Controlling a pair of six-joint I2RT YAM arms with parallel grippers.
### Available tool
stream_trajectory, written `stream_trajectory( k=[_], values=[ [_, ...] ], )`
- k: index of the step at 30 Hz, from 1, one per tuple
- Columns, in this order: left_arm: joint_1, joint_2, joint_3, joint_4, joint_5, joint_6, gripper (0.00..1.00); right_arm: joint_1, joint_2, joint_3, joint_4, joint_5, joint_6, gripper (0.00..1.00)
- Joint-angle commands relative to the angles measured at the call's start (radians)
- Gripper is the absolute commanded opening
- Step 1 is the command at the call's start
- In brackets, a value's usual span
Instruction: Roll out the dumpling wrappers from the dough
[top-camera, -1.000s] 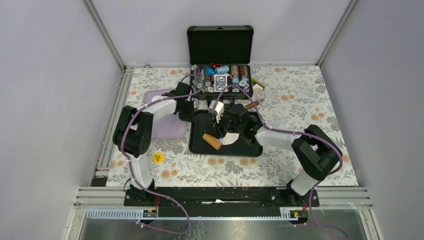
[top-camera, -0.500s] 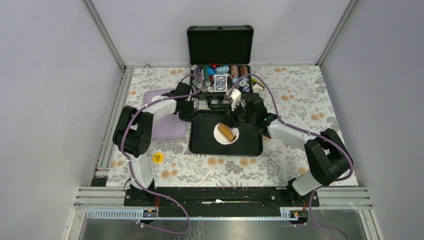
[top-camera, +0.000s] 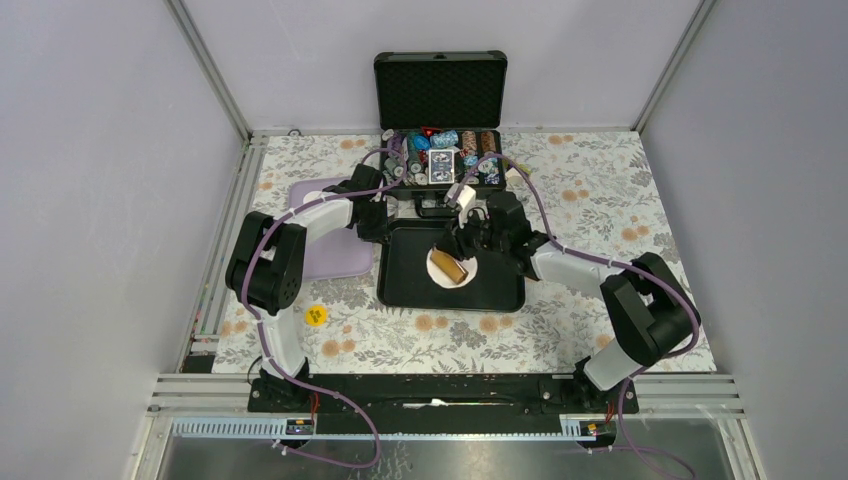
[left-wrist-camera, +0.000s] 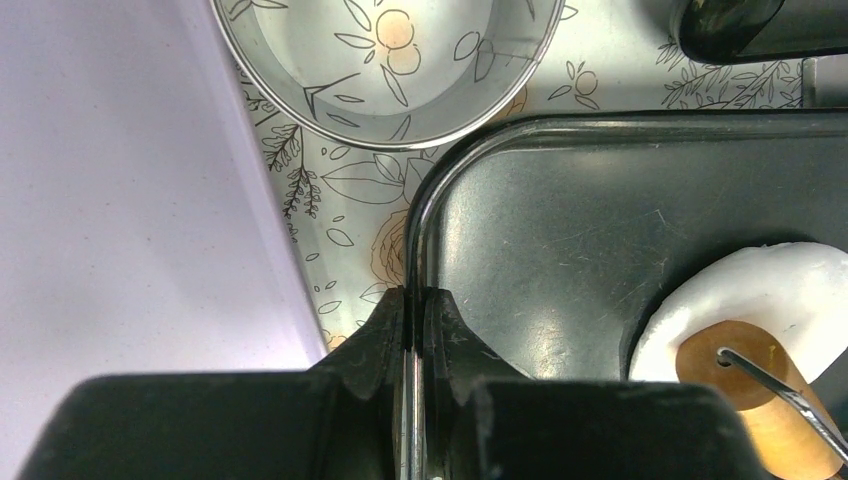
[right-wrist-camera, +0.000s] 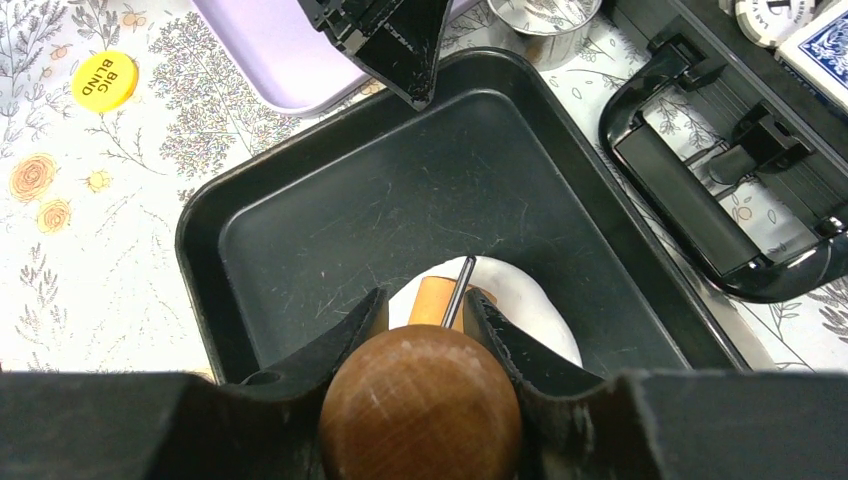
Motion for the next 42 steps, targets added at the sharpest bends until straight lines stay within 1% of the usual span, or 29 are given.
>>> stream_trajectory(
  k=[1,12,18,22,25,26,27,29,30,33,35,37,38,39,41,42],
  values=[
    [0.006,0.038,-0.051,-0.062,-0.105,0.024,0.00,0.039,0.083,-0.018,-0.195,0.050,-0.035,0.00],
    [0.006,0.038,-0.053,-0.064,-0.108,0.025,0.00,0.119,0.098,-0.047,-0.236,0.061,-0.024,0.00],
    [0.006,0.038,-0.053,-0.062,-0.106,0.023,0.00,0.146,0.090,-0.060,-0.232,0.022,0.002,0.00],
    [0.006,0.035,-0.051,-0.061,-0.101,0.027,0.00,0.146,0.036,-0.009,-0.198,-0.047,0.027,0.00],
    [0.006,0.030,-0.050,-0.058,-0.104,0.032,0.00,0.142,-0.058,0.049,-0.161,-0.056,0.033,0.00],
    [0.006,0.027,-0.051,-0.058,-0.104,0.033,0.03,0.136,-0.096,0.058,-0.140,-0.055,0.032,0.00],
    [0.007,0.025,-0.051,-0.058,-0.104,0.036,0.08,0.123,-0.123,0.072,-0.125,-0.061,0.035,0.00],
    [0.008,0.017,-0.051,-0.059,-0.095,0.041,0.22,0.071,-0.152,0.133,-0.166,-0.083,0.051,0.00],
    [0.008,0.011,-0.048,-0.060,-0.091,0.045,0.30,0.045,-0.156,0.170,-0.194,-0.100,0.064,0.00],
    [0.009,-0.039,-0.054,-0.057,-0.090,0.053,0.62,-0.008,-0.194,0.176,-0.205,-0.113,0.066,0.00],
    [0.009,-0.077,-0.055,-0.059,-0.090,0.060,0.76,-0.031,-0.218,0.168,-0.204,-0.101,0.058,0.00],
    [0.008,-0.124,-0.053,-0.067,-0.091,0.071,0.84,-0.059,-0.243,0.160,-0.200,-0.099,0.067,0.00],
    [0.009,-0.151,-0.054,-0.068,-0.090,0.077,0.91,-0.075,-0.254,0.155,-0.190,-0.103,0.079,0.00],
    [0.009,-0.181,-0.054,-0.067,-0.090,0.084,0.94,-0.092,-0.263,0.148,-0.176,-0.109,0.098,0.00],
    [0.009,-0.251,-0.053,-0.060,-0.042,0.104,0.98,-0.126,-0.269,0.145,-0.162,-0.151,0.140,0.00],
    [0.009,-0.294,-0.056,-0.045,-0.014,0.115,0.99,-0.141,-0.269,0.147,-0.161,-0.180,0.152,0.00]
  ],
)
